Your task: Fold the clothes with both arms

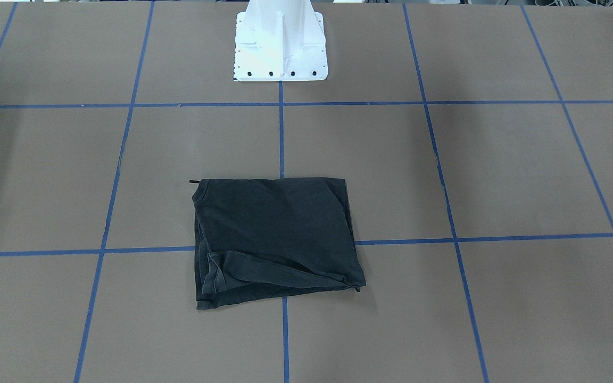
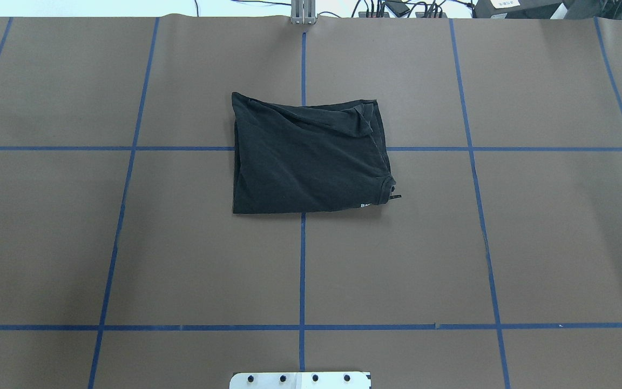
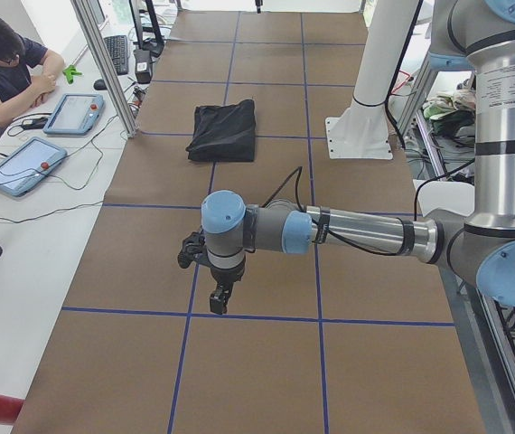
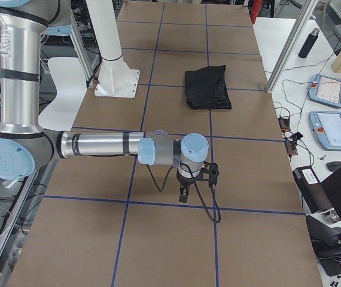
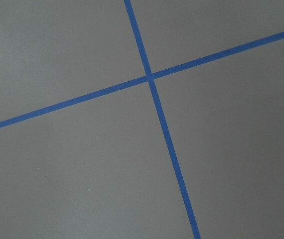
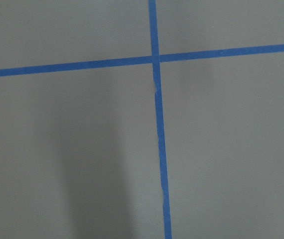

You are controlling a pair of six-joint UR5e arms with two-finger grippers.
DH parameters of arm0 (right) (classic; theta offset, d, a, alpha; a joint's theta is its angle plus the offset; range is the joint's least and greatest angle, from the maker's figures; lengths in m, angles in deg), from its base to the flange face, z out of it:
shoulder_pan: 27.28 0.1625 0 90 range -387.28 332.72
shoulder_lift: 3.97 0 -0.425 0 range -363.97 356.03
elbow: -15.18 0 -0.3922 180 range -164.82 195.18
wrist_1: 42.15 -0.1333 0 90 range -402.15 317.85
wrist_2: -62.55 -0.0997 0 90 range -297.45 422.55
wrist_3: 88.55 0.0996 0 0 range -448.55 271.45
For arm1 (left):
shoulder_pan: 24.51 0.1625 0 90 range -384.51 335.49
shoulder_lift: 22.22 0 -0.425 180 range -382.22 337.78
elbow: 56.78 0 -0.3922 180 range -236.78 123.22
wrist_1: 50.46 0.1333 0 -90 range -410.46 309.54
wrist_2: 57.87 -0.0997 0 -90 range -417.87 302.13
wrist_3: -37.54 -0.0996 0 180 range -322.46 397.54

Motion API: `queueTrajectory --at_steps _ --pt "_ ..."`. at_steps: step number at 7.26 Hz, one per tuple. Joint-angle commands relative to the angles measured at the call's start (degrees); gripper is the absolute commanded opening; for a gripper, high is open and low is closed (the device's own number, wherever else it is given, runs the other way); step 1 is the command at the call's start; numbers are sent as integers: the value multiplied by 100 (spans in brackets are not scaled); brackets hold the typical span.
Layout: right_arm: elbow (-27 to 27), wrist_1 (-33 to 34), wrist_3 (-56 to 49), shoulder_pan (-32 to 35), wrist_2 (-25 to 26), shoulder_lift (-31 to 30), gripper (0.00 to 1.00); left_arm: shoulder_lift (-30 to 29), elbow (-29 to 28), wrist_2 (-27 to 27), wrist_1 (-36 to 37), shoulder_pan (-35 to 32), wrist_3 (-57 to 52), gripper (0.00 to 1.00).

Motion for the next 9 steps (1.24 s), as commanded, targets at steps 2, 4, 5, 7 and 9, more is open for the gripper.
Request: queueTrajectory --at_steps 2,4,5,7,9 --pt "-5 -29 -3 32 12 -19 100 -323 -843 5 -754 3 47 100" --pt "-14 -29 -3 32 29 -10 100 -350 -827 14 -710 3 56 100" --pt "-14 -29 -12 32 29 -10 100 -350 -809 14 -710 3 56 100" --pt "-67 -38 -12 32 38 -19 100 -358 -800 14 -719 3 65 100" --pt "-128 -38 67 32 47 -1 100 -358 -800 14 -719 3 65 100"
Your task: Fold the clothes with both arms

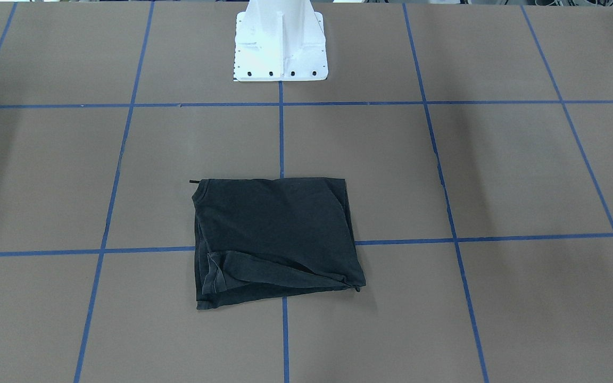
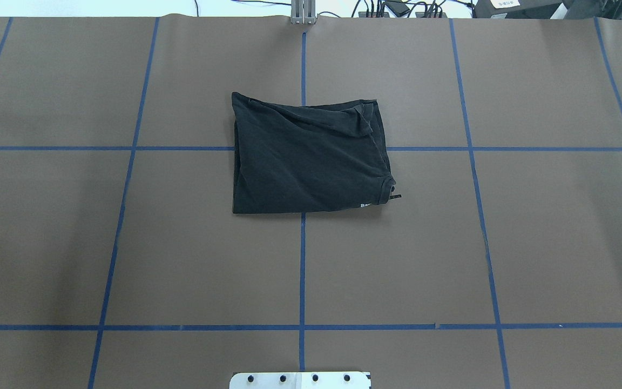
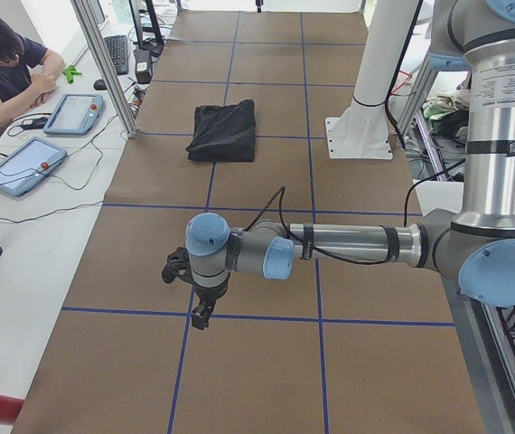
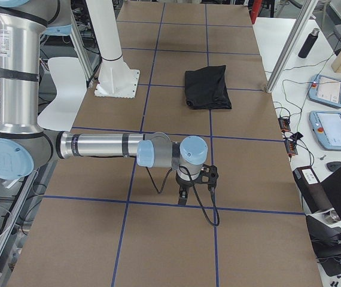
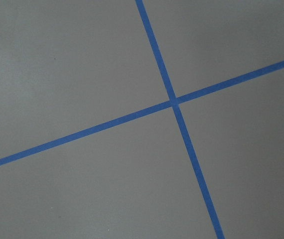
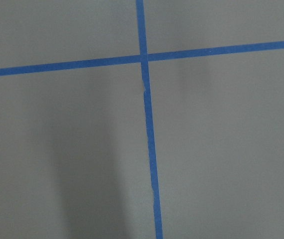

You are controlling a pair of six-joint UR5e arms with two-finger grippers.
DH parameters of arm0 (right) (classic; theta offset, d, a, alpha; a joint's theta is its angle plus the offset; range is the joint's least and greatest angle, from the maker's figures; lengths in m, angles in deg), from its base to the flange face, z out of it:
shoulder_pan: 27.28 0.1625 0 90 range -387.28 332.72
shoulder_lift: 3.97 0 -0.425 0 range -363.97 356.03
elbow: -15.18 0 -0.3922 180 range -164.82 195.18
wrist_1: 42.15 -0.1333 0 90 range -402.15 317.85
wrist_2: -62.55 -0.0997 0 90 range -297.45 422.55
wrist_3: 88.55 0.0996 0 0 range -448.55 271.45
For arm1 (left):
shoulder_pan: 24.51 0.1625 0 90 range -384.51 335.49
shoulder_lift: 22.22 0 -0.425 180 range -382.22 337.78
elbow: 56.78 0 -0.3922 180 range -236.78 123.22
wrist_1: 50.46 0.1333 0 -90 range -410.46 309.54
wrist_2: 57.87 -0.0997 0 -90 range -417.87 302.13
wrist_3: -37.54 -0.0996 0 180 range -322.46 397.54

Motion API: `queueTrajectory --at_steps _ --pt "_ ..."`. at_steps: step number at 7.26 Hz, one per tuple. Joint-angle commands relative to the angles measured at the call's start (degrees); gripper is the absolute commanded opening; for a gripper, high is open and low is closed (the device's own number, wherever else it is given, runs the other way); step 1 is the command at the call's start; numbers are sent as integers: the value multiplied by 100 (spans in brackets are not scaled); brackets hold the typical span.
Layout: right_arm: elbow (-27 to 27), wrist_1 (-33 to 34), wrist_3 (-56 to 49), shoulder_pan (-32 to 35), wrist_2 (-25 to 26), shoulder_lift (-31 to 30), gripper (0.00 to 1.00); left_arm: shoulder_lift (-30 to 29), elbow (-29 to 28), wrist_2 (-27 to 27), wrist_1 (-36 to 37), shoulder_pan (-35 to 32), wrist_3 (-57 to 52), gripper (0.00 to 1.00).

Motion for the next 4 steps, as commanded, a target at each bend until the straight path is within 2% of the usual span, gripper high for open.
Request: queueTrajectory --at_steps 1,4 --pt "-91 0 71 0 4 22 100 8 -8 -9 -1 0 19 100" --pt "-91 0 361 26 4 4 100 -9 10 -9 -19 0 860 100"
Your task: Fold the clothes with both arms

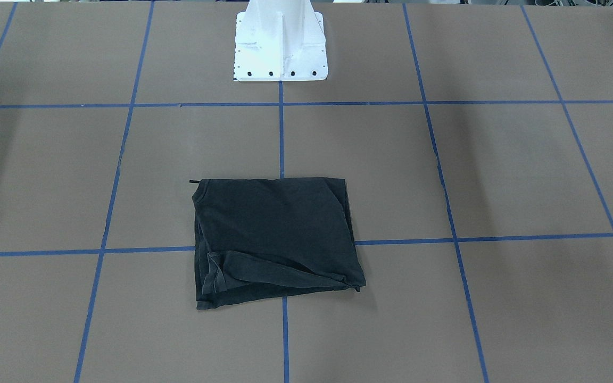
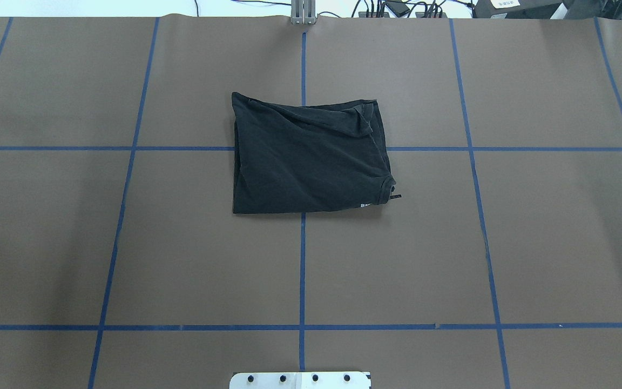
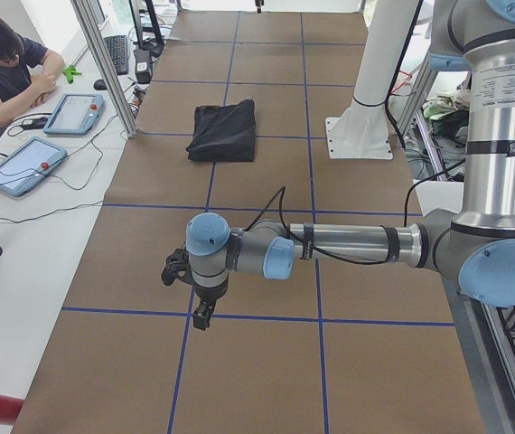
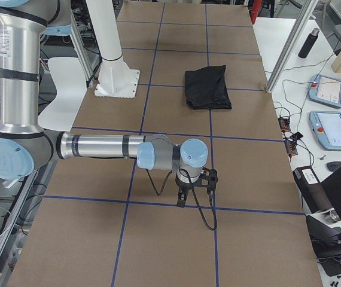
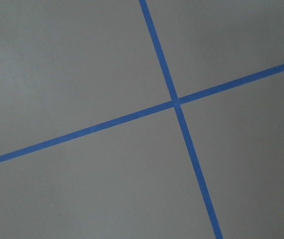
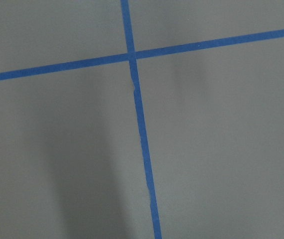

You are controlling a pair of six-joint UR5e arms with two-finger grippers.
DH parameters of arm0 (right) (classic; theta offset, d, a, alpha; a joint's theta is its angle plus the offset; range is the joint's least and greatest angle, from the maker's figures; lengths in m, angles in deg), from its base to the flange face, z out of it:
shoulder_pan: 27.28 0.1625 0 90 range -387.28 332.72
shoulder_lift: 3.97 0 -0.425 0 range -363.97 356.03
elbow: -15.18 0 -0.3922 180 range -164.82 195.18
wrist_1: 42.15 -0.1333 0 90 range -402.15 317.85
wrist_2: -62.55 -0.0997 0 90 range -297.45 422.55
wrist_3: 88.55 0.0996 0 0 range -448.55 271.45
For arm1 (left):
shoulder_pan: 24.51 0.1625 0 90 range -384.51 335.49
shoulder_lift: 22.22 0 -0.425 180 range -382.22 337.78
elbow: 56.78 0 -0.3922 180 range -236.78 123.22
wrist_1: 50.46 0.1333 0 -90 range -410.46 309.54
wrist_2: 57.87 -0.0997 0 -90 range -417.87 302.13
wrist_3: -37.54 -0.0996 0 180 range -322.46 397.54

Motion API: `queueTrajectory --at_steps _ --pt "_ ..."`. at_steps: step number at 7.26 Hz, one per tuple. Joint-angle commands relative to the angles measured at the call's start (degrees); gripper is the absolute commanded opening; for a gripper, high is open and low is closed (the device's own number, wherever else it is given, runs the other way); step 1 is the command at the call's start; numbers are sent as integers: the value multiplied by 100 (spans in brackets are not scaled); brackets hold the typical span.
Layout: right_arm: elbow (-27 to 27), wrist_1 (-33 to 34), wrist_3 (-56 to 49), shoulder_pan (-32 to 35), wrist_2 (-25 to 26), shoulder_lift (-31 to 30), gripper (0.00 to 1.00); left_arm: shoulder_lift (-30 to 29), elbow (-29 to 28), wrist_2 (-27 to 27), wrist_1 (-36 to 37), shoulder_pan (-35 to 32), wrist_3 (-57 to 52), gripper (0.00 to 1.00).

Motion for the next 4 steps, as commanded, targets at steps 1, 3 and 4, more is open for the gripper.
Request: queueTrajectory --at_steps 1,3,4 --pt "-4 0 80 13 5 -5 100 -18 4 5 -6 2 672 100" --pt "-4 -9 80 13 5 -5 100 -45 -4 5 -15 2 913 100" --pt "-4 -9 80 13 5 13 100 -45 -4 5 -24 2 921 100"
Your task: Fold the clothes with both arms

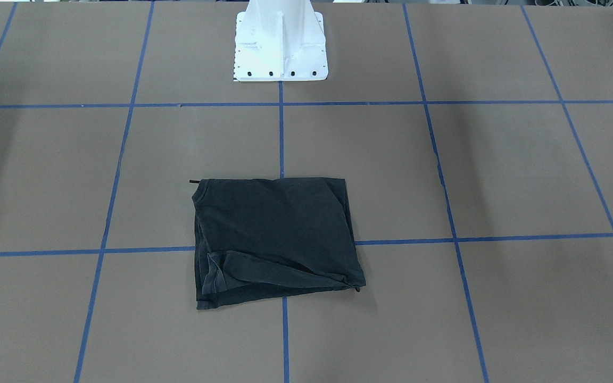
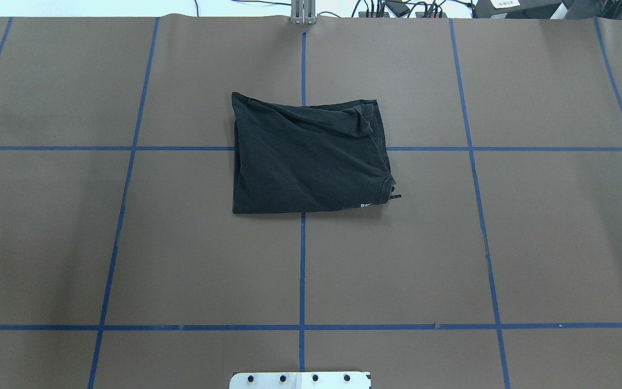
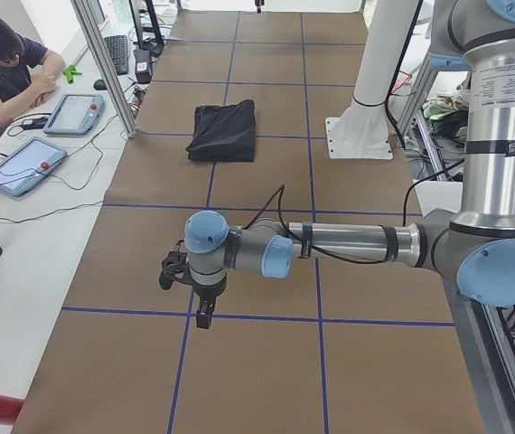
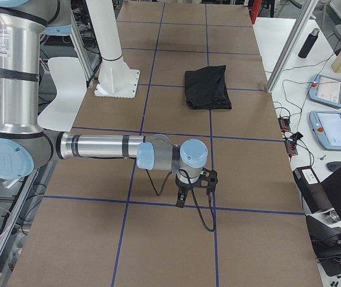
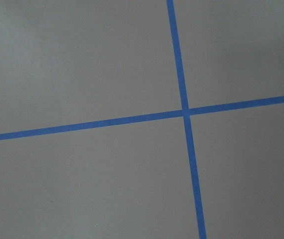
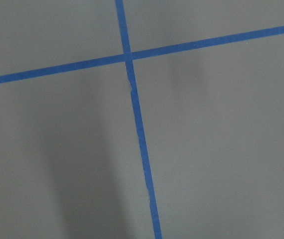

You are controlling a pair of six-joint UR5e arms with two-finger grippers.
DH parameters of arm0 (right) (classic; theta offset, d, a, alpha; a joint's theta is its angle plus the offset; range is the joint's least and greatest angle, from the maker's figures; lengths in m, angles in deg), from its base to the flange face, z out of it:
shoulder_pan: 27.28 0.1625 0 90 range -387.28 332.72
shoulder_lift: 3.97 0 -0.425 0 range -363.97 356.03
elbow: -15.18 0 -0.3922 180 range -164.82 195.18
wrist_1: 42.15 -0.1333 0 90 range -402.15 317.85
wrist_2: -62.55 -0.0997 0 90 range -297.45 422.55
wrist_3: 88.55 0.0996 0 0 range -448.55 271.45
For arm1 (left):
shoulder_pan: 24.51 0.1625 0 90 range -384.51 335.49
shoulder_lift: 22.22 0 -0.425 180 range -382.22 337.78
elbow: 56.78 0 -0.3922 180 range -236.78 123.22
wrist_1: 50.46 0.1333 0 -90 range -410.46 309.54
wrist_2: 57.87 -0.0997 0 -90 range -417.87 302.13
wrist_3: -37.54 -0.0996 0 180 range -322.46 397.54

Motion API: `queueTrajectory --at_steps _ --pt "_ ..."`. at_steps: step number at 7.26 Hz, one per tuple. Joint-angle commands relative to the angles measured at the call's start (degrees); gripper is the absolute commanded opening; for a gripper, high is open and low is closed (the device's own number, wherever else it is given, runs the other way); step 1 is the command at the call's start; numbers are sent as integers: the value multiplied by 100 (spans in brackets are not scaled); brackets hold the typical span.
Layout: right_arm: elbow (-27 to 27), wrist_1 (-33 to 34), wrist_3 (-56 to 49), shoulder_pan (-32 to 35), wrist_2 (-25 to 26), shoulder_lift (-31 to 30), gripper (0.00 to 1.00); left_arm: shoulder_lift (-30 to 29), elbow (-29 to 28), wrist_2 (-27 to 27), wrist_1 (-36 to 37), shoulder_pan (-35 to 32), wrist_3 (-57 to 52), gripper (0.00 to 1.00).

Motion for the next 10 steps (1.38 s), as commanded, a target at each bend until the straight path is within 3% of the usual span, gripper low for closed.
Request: queueTrajectory --at_steps 1,6,10 --pt "0 -1 1 1 9 22 100 -6 -4 0 -8 0 57 100" --pt "0 -1 1 9 264 110 100 -15 -30 0 -17 9 57 100" --pt "-448 -1 1 1 264 497 100 -15 -30 0 -17 18 57 100"
